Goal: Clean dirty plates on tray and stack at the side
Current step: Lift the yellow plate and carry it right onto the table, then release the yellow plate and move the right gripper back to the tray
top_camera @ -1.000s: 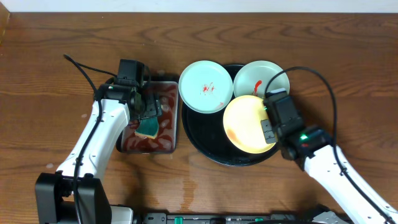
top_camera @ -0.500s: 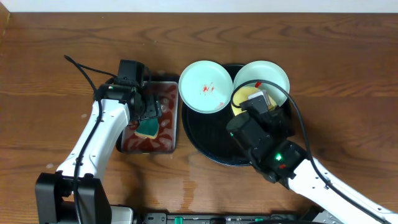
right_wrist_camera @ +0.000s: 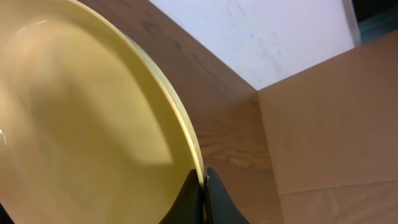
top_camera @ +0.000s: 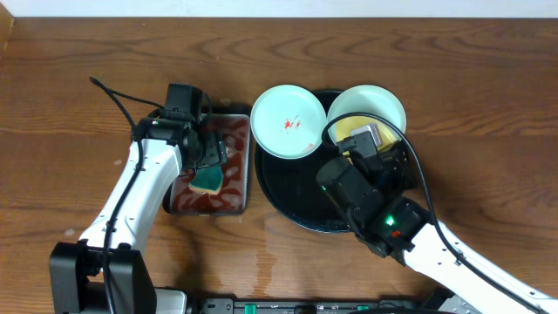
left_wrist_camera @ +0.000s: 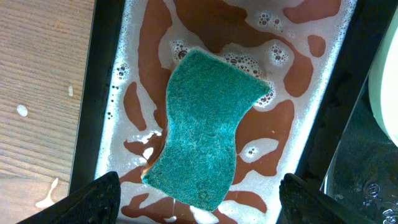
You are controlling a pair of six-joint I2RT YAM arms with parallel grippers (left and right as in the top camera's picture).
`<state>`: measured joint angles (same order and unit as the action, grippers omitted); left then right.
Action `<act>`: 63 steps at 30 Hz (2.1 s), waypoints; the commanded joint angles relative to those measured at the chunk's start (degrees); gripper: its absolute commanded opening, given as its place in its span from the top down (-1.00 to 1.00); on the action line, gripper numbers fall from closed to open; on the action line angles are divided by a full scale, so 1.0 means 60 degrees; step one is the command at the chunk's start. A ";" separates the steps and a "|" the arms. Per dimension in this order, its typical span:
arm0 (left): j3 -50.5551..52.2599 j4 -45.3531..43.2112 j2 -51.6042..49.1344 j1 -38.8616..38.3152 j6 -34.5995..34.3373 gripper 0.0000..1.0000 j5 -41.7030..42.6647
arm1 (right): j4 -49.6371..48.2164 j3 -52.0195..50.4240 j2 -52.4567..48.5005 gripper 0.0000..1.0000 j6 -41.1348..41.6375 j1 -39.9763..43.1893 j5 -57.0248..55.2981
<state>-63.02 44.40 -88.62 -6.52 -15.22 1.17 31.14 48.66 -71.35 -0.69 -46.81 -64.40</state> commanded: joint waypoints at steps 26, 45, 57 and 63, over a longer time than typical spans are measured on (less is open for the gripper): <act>0.0029 0.0022 -0.0018 0.0033 -0.0124 -0.79 -0.0018 | 0.0528 0.0211 0.0109 0.98 0.4929 0.4237 0.5136; 0.0029 0.0022 -0.0018 0.0033 -0.0124 -0.80 -0.0018 | 0.1279 0.0055 -0.0692 0.98 0.5574 1.1129 0.9457; 0.0029 0.0022 -0.0018 0.0033 -0.0124 -0.80 -0.0018 | 0.0958 -0.0255 -0.2335 0.98 0.5650 1.2163 0.9453; 0.0029 0.0022 -0.0018 0.0033 -0.0124 -0.81 -0.0018 | 0.0954 -0.0255 -0.2426 0.98 0.5490 1.2356 0.9446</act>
<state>-63.02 44.40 -88.62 -6.52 -15.44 1.17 36.99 47.42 -85.62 32.40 26.83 -7.22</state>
